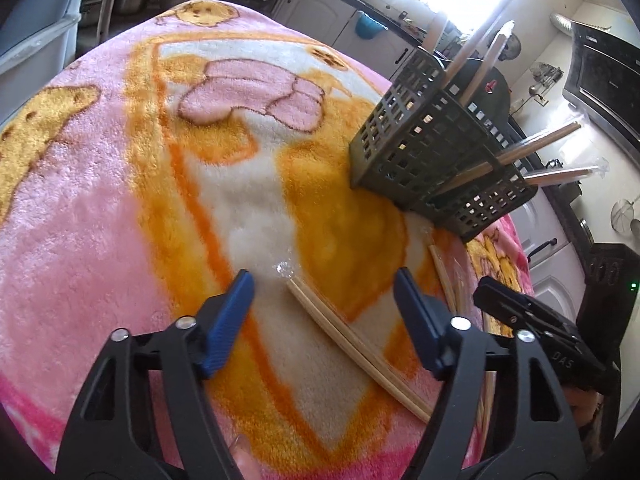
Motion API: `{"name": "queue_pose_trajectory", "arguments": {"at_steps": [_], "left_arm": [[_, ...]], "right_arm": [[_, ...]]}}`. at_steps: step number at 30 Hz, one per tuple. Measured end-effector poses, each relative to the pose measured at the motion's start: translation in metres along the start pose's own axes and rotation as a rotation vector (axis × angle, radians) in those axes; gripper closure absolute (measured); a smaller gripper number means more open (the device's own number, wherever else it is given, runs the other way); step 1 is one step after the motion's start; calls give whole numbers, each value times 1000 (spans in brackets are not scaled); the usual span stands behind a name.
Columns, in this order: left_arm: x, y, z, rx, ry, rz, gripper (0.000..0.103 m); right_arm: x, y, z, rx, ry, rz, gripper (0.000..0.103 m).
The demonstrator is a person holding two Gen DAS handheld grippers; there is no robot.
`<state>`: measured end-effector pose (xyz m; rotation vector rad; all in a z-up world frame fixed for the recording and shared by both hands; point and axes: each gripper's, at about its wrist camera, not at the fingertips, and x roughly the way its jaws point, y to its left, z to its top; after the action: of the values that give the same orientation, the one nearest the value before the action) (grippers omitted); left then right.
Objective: Organize utensils
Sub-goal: 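Close the left tool on a wooden chopstick while the right tool grasps another chopstick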
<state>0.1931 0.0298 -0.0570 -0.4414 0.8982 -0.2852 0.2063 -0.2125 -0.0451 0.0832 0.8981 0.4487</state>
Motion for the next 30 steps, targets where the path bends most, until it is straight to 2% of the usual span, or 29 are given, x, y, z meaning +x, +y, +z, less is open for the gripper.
{"name": "queue_pose_trajectory", "arguments": {"at_steps": [3,6,8,10,11,13,18,23,30], "left_arm": [[4,0,3,8,0,9,50],[8,-1,6,18,-3,22,57],[10,0,7,21,-5,33,65],[11,1,7,23,-7,54,78],[11,3,7,23,-8,58,80],[10,8,8,7,-9,55,89],[6,18,8,-27,-12,29,99],[-6,14,11,-27,-45,-2,100],[-40,-11,25,23,-142,-52,101]], "right_arm": [[8,-5,2,26,24,15,56],[16,-9,3,55,45,29,64],[18,-11,4,70,50,29,69],[19,-14,5,83,47,30,74],[19,-15,6,88,46,31,76],[19,-17,7,96,46,29,80],[18,-18,11,90,34,22,93],[11,-14,14,73,10,26,94],[-20,1,22,31,-67,70,95]]}}
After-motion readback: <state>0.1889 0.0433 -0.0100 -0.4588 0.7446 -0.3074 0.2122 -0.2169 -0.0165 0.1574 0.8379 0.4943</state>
